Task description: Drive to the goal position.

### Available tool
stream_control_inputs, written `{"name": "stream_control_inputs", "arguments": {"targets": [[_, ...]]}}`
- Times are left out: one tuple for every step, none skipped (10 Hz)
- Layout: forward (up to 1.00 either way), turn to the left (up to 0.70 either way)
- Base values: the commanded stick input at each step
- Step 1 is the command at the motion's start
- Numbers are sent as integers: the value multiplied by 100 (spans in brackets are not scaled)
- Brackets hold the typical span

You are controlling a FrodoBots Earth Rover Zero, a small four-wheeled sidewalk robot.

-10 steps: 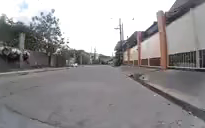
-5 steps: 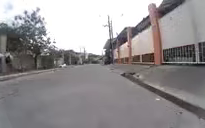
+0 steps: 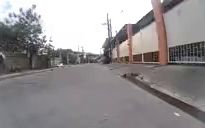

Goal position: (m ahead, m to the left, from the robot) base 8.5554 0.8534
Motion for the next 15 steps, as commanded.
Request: {"name": "stream_control_inputs", "arguments": {"targets": [[100,6],[100,6],[100,6],[100,6],[100,6],[100,6],[100,6],[100,6],[100,6],[100,6],[100,6],[100,6],[100,6],[100,6],[100,6]]}}
